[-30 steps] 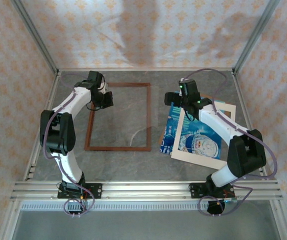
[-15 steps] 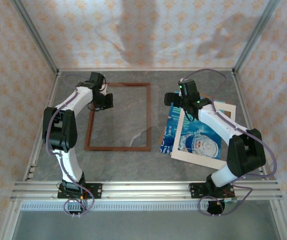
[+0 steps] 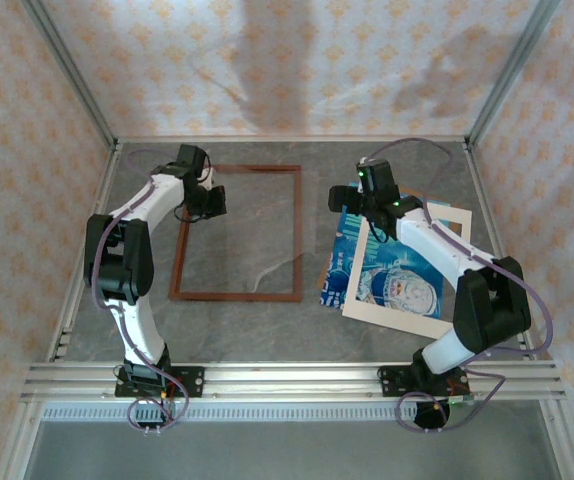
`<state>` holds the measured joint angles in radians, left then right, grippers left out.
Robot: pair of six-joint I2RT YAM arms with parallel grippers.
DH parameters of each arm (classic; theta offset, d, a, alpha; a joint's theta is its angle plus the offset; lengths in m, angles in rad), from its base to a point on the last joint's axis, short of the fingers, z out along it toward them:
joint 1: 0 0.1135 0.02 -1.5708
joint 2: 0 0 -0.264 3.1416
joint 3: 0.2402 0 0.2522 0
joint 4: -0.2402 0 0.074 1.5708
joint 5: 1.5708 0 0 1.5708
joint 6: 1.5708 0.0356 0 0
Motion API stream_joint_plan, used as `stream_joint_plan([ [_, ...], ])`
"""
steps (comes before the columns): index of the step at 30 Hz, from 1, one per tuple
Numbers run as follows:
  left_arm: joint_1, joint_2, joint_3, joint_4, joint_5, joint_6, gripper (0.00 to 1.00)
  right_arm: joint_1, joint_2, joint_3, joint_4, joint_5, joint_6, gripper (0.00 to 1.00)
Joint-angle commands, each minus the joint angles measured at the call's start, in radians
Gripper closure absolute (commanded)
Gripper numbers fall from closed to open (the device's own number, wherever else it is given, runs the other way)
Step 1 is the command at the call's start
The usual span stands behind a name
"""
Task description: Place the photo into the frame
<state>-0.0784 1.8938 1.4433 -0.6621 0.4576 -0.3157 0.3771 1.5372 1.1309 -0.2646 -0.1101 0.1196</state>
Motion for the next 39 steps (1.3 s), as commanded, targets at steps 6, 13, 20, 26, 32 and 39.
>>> stream_joint_plan([
  [6, 0.010, -0.067, -0.012, 0.022, 0.016, 0.016, 1.00, 0.006, 0.020, 0.015, -0.025, 0.033, -0.008, 0.03],
  [13, 0.016, -0.066, -0.020, 0.015, -0.012, 0.026, 1.00, 0.005, 0.025, 0.021, -0.031, 0.039, -0.011, 0.03],
  [20, 0.019, -0.030, 0.008, 0.019, -0.014, 0.021, 1.00, 0.005, 0.033, 0.026, -0.032, 0.037, -0.011, 0.03],
  [26, 0.022, 0.000, 0.017, 0.013, -0.026, 0.035, 1.00, 0.005, 0.037, 0.030, -0.031, 0.029, -0.012, 0.03],
  [32, 0.028, 0.007, 0.012, 0.018, -0.037, 0.038, 1.00, 0.005, 0.044, 0.034, -0.032, 0.021, -0.011, 0.03],
  [39, 0.031, 0.010, 0.015, 0.003, -0.046, 0.050, 1.00, 0.005, 0.041, 0.033, -0.038, 0.030, -0.016, 0.03],
])
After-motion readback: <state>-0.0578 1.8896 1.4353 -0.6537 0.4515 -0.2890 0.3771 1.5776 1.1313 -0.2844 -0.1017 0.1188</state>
